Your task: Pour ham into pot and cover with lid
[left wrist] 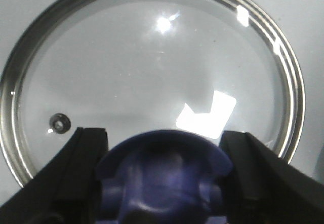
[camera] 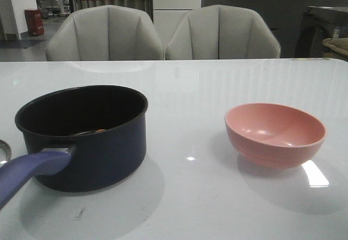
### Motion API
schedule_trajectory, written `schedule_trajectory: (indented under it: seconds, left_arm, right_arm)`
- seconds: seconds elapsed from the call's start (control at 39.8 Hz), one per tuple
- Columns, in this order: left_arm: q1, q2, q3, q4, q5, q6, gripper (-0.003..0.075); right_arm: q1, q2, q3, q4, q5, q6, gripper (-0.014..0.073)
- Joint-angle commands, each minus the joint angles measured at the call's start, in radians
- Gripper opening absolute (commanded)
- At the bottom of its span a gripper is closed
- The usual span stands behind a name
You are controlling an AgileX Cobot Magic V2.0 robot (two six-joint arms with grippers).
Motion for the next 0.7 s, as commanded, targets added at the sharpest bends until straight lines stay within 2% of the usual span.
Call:
schedule_trajectory:
  seconds: [0.0,0.2,0.43,0.68]
  left_arm:
    - [0.001,-0.021,-0.018,-0.014,0.025,0.022,0.0184]
    - [0.001,-0.069,-0.019,-0.012,0.002,0.069,0.0114]
    - [0.001,-0.166,-0.022,-0.007,-0.034,0.085,0.0113]
    - [0.001,-0.211,-0.121,-0.015,0.077,0.154,0.0113]
  right_arm:
    - [0.003,0.007,-0.027,0.005,-0.08,-0.009,0.0143]
    - [0.003,0.007,-0.027,0.005,-0.08,-0.009,0.0143]
    - [0.003,0.007,-0.027,0.005,-0.08,-0.009,0.0143]
    - [0.003,0.007,-0.027,0.005,-0.08,-0.009,0.0143]
